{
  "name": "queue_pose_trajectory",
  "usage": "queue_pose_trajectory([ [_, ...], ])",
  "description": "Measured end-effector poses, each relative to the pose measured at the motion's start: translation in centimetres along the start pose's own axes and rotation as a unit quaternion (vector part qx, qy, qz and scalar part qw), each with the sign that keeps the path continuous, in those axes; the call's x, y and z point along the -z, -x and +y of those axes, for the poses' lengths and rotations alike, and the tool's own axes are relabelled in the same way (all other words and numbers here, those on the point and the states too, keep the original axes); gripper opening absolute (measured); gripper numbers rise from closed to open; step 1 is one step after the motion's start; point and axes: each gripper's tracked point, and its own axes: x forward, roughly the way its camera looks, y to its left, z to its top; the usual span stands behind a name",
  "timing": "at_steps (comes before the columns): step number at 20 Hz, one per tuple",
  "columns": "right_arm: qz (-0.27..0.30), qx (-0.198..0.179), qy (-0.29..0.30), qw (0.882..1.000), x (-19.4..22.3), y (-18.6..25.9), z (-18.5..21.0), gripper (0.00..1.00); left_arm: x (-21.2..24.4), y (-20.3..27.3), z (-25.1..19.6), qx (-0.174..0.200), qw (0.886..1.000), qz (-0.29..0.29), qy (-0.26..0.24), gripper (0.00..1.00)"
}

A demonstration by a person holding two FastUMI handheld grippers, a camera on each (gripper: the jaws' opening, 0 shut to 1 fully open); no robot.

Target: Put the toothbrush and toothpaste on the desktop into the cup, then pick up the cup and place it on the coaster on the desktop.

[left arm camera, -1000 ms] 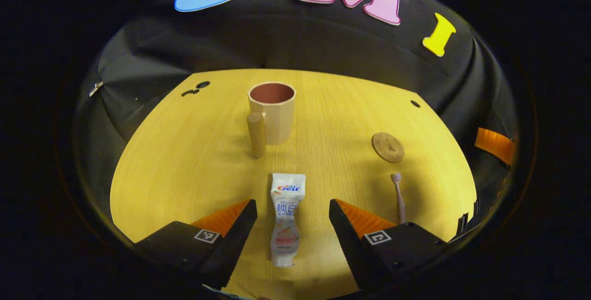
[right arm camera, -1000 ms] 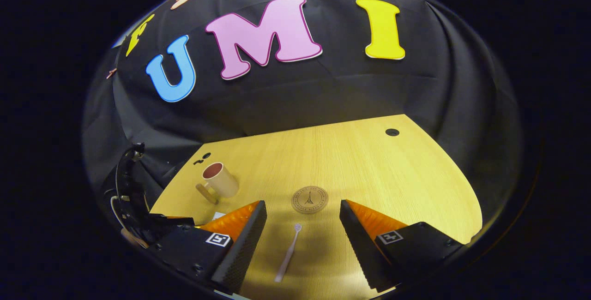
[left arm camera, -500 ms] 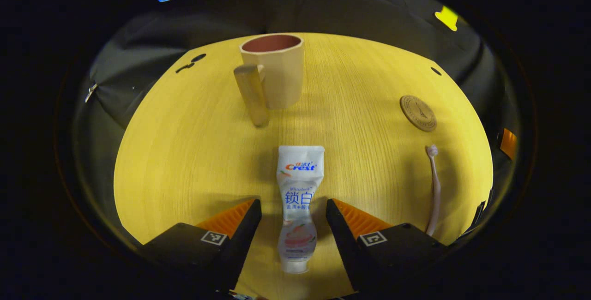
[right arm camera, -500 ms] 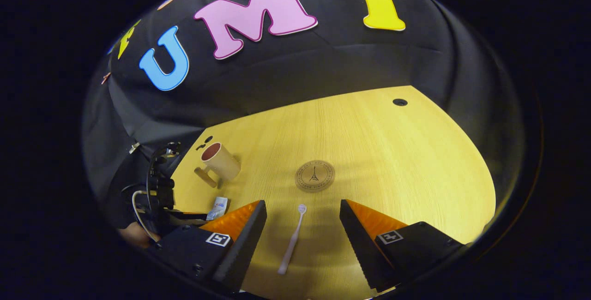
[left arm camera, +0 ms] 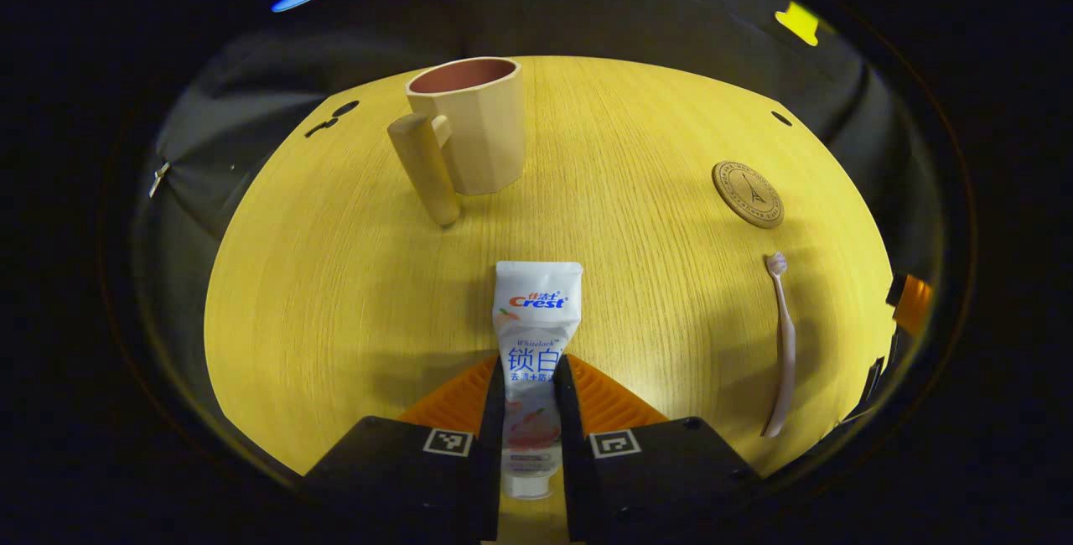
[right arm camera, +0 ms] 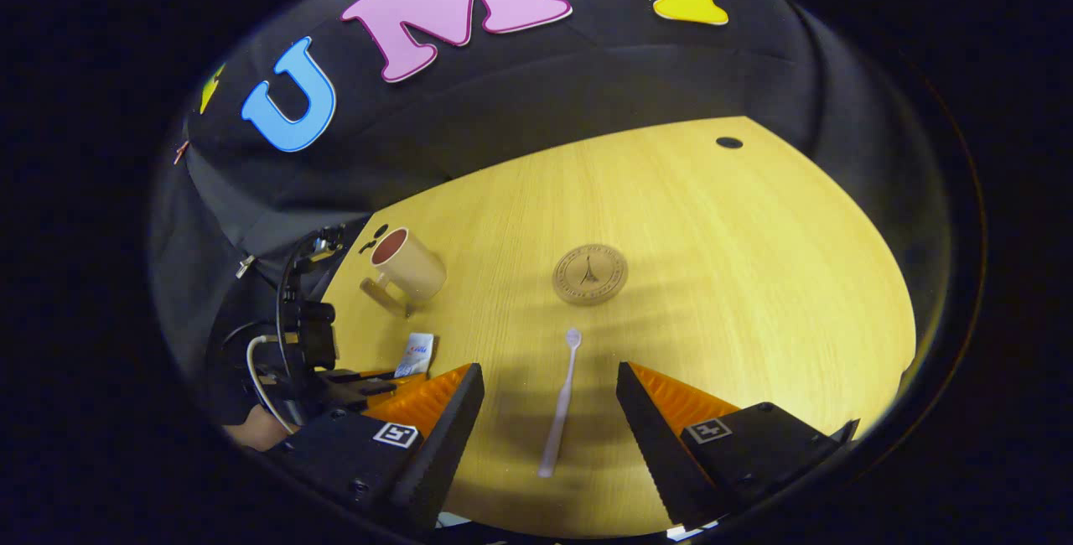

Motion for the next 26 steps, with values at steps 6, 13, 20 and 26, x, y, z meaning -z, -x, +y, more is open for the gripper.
queue_pose_trajectory([
  [6,0.033,0.044,0.020,0.998,2.9,-0.3,-0.4,0.98,0.1,0.3,-0.1,0.057,0.998,-0.009,0.036,0.24],
  [13,0.059,0.081,0.024,0.995,3.8,-2.1,-0.3,0.99,-0.7,0.6,-0.1,0.083,0.993,-0.058,0.054,0.22],
  [20,0.100,0.121,0.053,0.986,6.5,-4.9,-1.4,0.99,-1.0,0.2,-0.6,0.107,0.983,-0.079,0.123,0.22],
  [26,0.134,0.141,0.053,0.979,7.9,-6.5,-2.0,0.99,-0.7,0.0,-0.2,0.098,0.980,-0.089,0.146,0.22],
])
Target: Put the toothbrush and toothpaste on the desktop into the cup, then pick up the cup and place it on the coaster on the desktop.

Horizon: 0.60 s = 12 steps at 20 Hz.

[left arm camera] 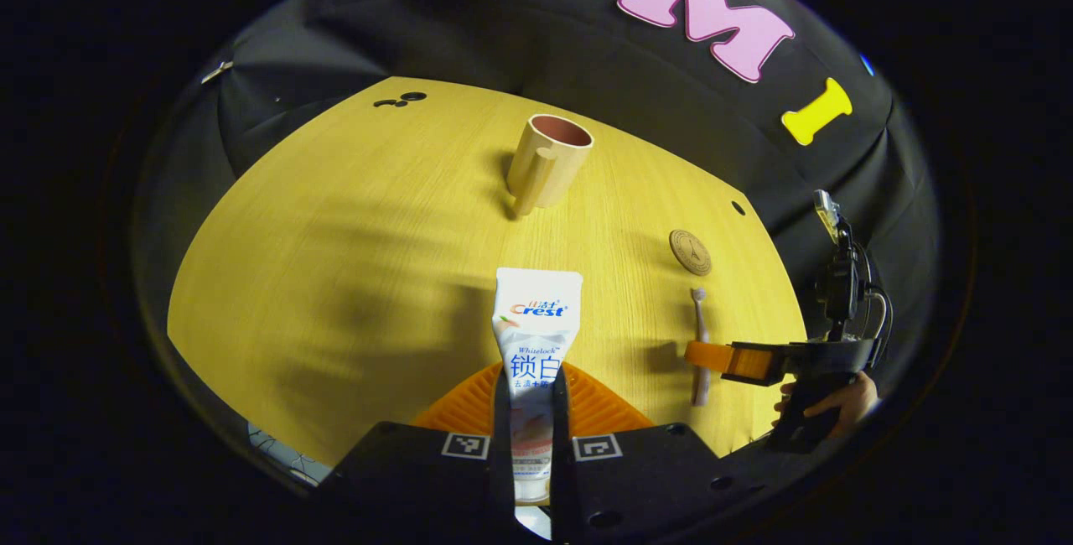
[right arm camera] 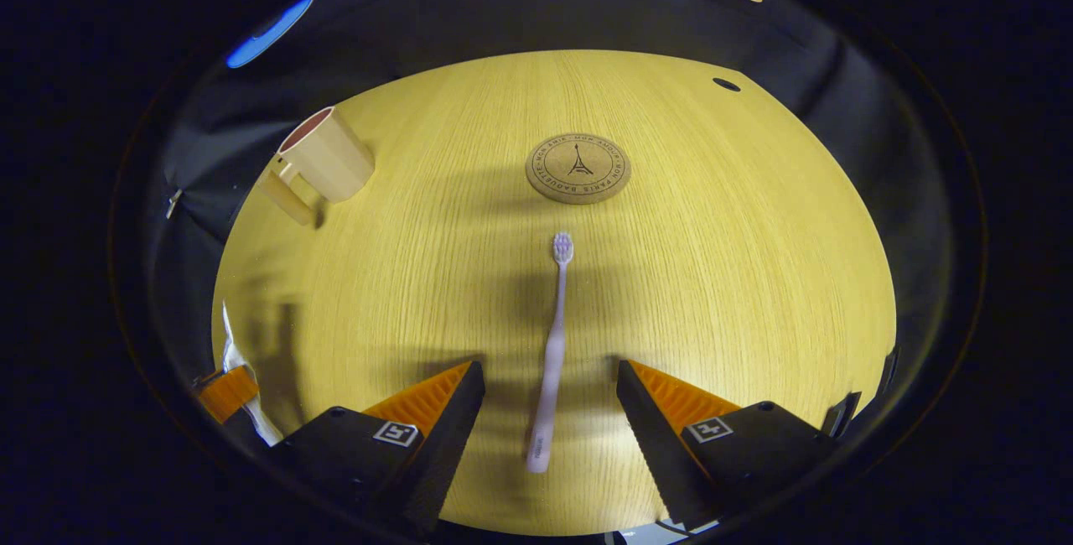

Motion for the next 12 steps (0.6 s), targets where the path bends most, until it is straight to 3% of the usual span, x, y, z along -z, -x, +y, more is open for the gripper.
queue_pose_trajectory([
  [2,0.004,0.017,0.007,1.000,0.0,-0.3,-0.4,0.98,0.3,0.0,-0.5,0.000,1.000,0.007,0.015,0.22],
  [4,0.006,0.022,0.015,1.000,0.1,-0.6,-0.1,0.90,0.7,-0.2,-0.4,-0.006,1.000,0.016,0.021,0.27],
  [5,0.009,0.019,0.020,1.000,0.0,-0.6,0.0,0.86,0.9,-0.4,-0.3,-0.006,1.000,0.019,0.023,0.22],
  [8,0.020,0.016,0.026,0.999,0.0,-0.7,0.4,0.60,0.8,-0.4,-0.3,-0.009,0.999,0.018,0.030,0.22],
  [11,0.036,0.016,0.023,0.999,0.2,-0.8,0.5,0.41,0.8,-0.4,-0.1,-0.009,0.999,0.014,0.027,0.22],
  [12,0.038,0.013,0.031,0.999,0.2,-0.6,0.7,0.24,0.6,-0.4,-0.1,-0.010,1.000,0.010,0.028,0.22],
])
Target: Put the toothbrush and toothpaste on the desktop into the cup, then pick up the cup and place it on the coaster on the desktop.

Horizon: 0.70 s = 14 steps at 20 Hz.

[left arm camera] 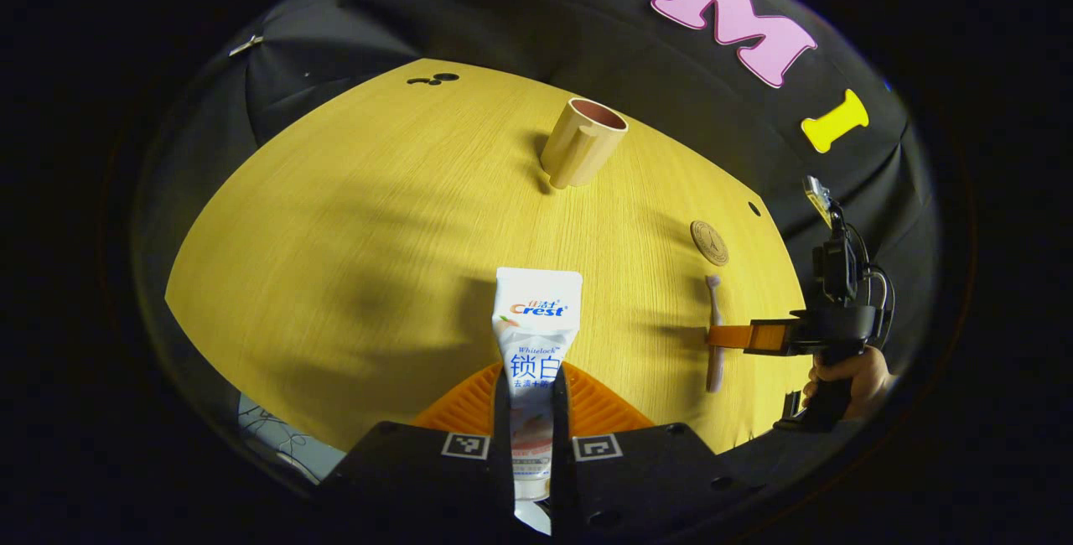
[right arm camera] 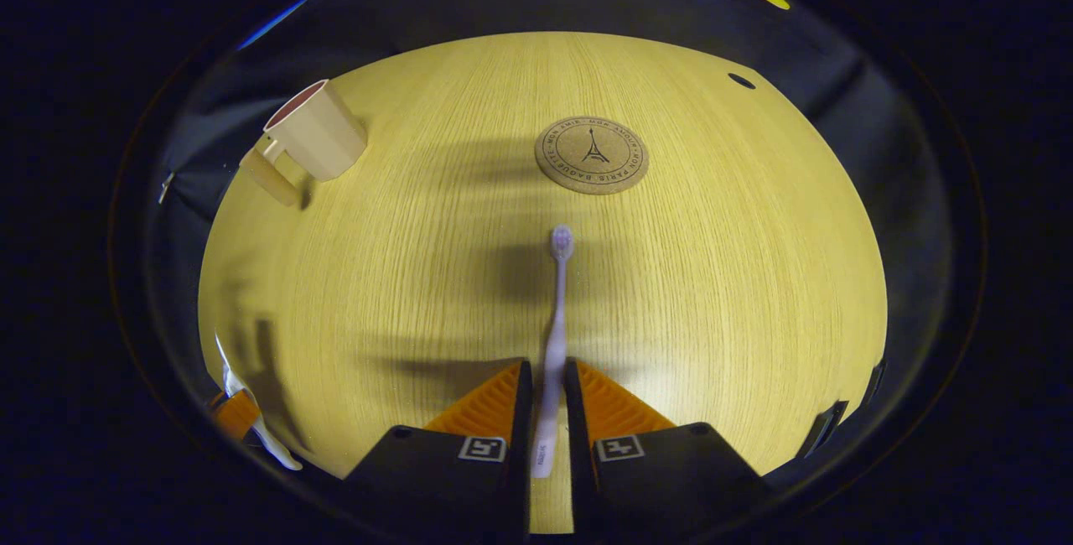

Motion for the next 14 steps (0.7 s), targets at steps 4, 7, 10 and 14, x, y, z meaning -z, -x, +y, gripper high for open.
queue_pose_trajectory([
  [4,0.000,-0.017,0.036,0.999,0.1,0.1,0.4,0.08,0.0,-0.1,-0.1,0.000,1.000,-0.003,0.004,0.22],
  [7,0.003,-0.026,0.037,0.999,0.1,0.3,0.5,0.06,0.1,-0.3,0.0,-0.004,1.000,0.000,0.005,0.22],
  [10,0.010,-0.045,0.040,0.998,0.4,0.2,0.5,0.06,0.1,-0.4,0.0,-0.008,1.000,0.001,0.006,0.22],
  [14,-0.003,-0.044,0.061,0.997,0.2,0.6,-0.2,0.06,-0.3,-0.3,0.0,-0.007,1.000,-0.010,0.006,0.22],
])
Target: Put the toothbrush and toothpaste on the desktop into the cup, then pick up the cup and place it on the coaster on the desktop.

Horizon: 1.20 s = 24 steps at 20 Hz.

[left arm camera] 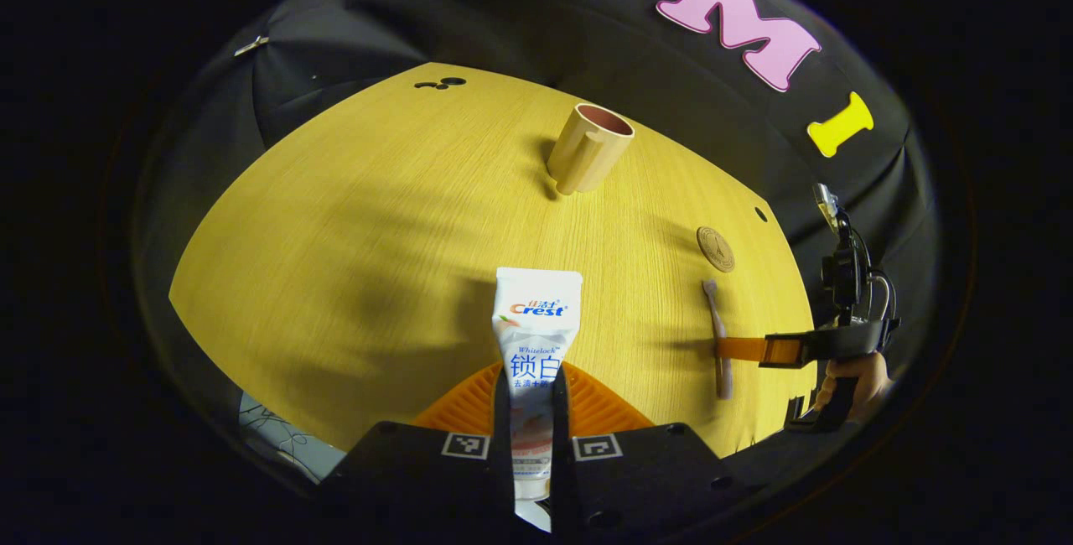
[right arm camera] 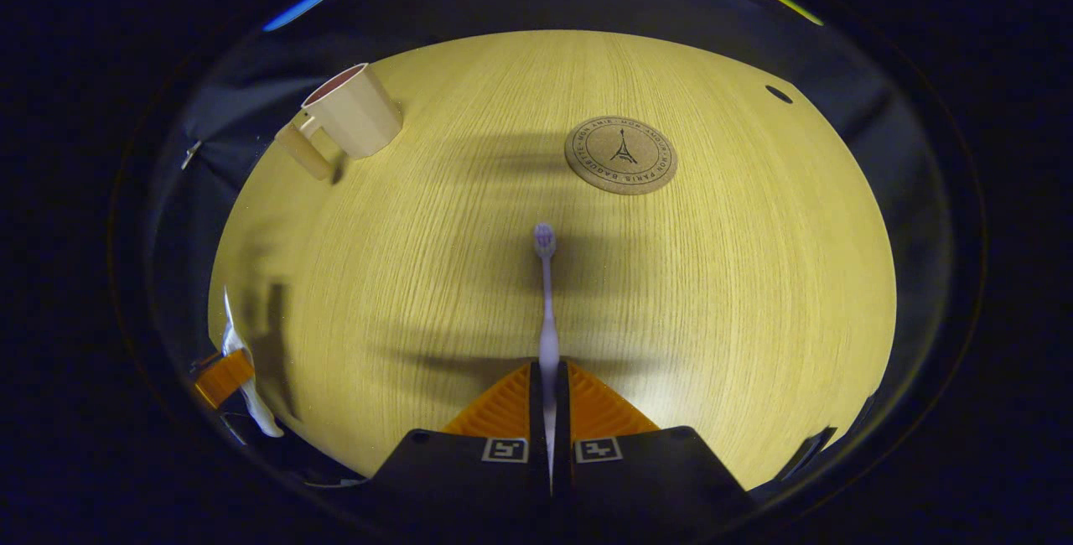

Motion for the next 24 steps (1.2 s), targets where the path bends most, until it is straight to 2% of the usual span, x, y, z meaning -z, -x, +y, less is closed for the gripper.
queue_pose_trajectory([
  [5,-0.033,-0.032,0.003,0.999,-1.2,2.1,0.4,0.05,-1.9,1.5,0.4,0.007,0.999,-0.033,-0.017,0.22],
  [10,-0.062,-0.078,-0.052,0.994,-3.7,4.6,0.6,0.05,-7.9,3.7,-0.9,0.018,0.996,-0.084,-0.024,0.22],
  [12,-0.073,-0.085,-0.056,0.992,-5.1,5.6,0.3,0.06,-11.0,4.5,-2.1,0.024,0.994,-0.107,-0.029,0.22],
  [14,-0.091,-0.097,-0.053,0.990,-6.9,6.8,0.2,0.05,-14.0,5.3,-3.6,0.036,0.990,-0.132,-0.030,0.21],
  [15,-0.098,-0.104,-0.053,0.988,-7.7,7.4,0.2,0.06,-15.5,5.3,-4.6,0.042,0.988,-0.143,-0.032,0.17],
  [16,-0.105,-0.111,-0.054,0.987,-8.4,8.0,0.1,0.05,-17.1,5.4,-5.4,0.045,0.986,-0.155,-0.036,0.22],
  [21,-0.130,-0.129,-0.047,0.982,-11.1,9.8,-1.3,0.05,-22.9,4.8,-9.0,0.059,0.976,-0.204,-0.052,0.22],
  [24,-0.137,-0.139,-0.050,0.980,-12.2,10.3,-2.4,0.05,-26.2,3.2,-11.1,0.093,0.965,-0.241,-0.046,0.22],
])
